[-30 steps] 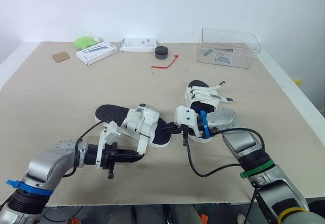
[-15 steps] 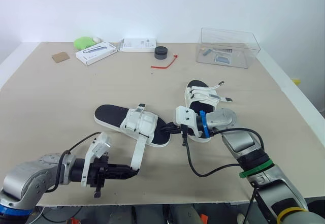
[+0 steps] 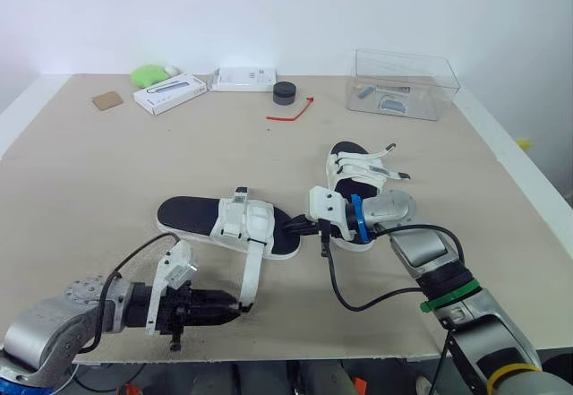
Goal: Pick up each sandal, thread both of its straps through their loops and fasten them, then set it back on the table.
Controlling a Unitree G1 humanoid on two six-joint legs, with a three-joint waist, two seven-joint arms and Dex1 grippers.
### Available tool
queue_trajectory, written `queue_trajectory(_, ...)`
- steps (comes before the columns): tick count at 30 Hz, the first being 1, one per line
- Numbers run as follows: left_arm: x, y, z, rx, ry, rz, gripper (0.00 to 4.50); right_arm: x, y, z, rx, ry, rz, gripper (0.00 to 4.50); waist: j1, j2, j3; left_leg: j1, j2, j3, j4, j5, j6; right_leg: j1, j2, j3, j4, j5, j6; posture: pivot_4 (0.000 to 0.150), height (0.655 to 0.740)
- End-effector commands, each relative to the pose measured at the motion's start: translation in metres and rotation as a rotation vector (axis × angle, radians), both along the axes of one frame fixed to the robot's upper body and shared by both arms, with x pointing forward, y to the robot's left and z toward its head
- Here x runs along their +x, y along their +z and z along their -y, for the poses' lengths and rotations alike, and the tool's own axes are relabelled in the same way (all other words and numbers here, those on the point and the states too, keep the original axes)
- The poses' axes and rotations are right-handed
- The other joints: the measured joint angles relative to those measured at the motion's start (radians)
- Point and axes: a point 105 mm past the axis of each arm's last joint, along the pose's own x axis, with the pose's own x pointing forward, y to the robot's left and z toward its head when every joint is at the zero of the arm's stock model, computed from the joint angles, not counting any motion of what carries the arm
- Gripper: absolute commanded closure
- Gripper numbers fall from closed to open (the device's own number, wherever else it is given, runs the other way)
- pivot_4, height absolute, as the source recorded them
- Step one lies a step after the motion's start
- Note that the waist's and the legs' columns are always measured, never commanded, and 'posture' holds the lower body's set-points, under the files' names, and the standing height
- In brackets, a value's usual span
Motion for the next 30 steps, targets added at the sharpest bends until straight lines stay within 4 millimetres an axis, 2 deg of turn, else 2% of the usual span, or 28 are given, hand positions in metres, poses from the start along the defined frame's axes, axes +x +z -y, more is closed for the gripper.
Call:
queue_trajectory(1,-0.001,0.005,0.004,0.032,-0.087,0.167,1.19,-0.002,-0.006,0.001,-0.028,0.007,-0.013,4.5,0.0,0.0,0.0,0.0,0.0,0.0,0.0,0.0,0.0,0.0,0.0,0.0,0.0,0.0,0.0,0.15,0.74)
queue_trajectory(3,-0.001,0.0,-0.001,0.097,-0.151,0.277,0.26,-0.002,-0.006,0.001,-0.029,0.009,-0.014,4.5,0.0,0.0,0.0,0.0,0.0,0.0,0.0,0.0,0.0,0.0,0.0,0.0,0.0,0.0,0.0,0.15,0.74)
queue_trajectory(4,0.0,-0.002,-0.005,0.134,-0.188,0.348,0.1,-0.002,-0.006,0.001,-0.029,0.01,-0.015,4.5,0.0,0.0,0.0,0.0,0.0,0.0,0.0,0.0,0.0,0.0,0.0,0.0,0.0,0.0,0.0,0.15,0.74)
queue_trajectory(6,0.003,-0.002,-0.01,0.175,-0.248,0.472,0.1,-0.002,-0.007,0.001,-0.031,0.012,-0.016,4.5,0.0,0.0,0.0,0.0,0.0,0.0,0.0,0.0,0.0,0.0,-0.001,0.0,0.0,-0.001,-0.002,0.15,0.74)
queue_trajectory(10,0.022,0.014,-0.028,0.289,-0.421,0.925,0.1,-0.003,-0.007,0.001,-0.037,0.019,-0.017,4.5,0.004,0.0,0.0,0.0,0.001,0.0,0.0,0.0,0.0,0.0,-0.002,-0.002,0.0,-0.002,-0.005,0.15,0.74)
queue_trajectory(13,0.028,0.022,-0.027,0.316,-0.566,1.234,0.1,-0.003,-0.008,0.001,-0.037,0.023,-0.018,4.5,0.003,0.001,0.0,0.0,0.001,0.001,0.0,0.0,0.0,0.0,-0.002,-0.002,-0.001,-0.001,-0.006,0.15,0.74)
queue_trajectory(15,0.031,0.023,-0.024,0.311,-0.644,1.364,0.1,-0.003,-0.008,0.0,-0.038,0.025,-0.019,4.5,0.003,0.0,0.0,0.0,0.001,0.002,0.0,0.0,0.001,0.0,-0.003,-0.002,-0.001,0.003,-0.006,0.15,0.74)
queue_trajectory(20,0.038,0.019,-0.005,0.243,-0.736,1.519,0.1,-0.004,-0.009,-0.002,-0.038,0.03,-0.022,4.5,0.001,0.001,-0.001,0.0,0.001,0.004,0.0,-0.001,0.002,0.0,-0.003,-0.002,-0.002,0.005,-0.005,0.15,0.74)
queue_trajectory(26,0.043,0.015,0.012,0.188,-0.779,1.545,0.1,-0.003,-0.007,0.002,-0.04,0.015,-0.02,4.5,0.0,0.001,-0.001,0.0,0.002,0.004,0.0,-0.001,0.002,0.0,-0.001,-0.002,-0.002,0.005,-0.004,0.15,0.74)
queue_trajectory(30,0.043,0.019,0.021,0.135,-0.775,1.531,0.1,-0.003,-0.007,0.005,-0.042,0.004,-0.021,4.5,0.001,0.001,-0.001,0.0,0.002,0.003,0.0,-0.001,0.002,0.0,-0.001,-0.002,-0.002,0.005,-0.003,0.15,0.74)
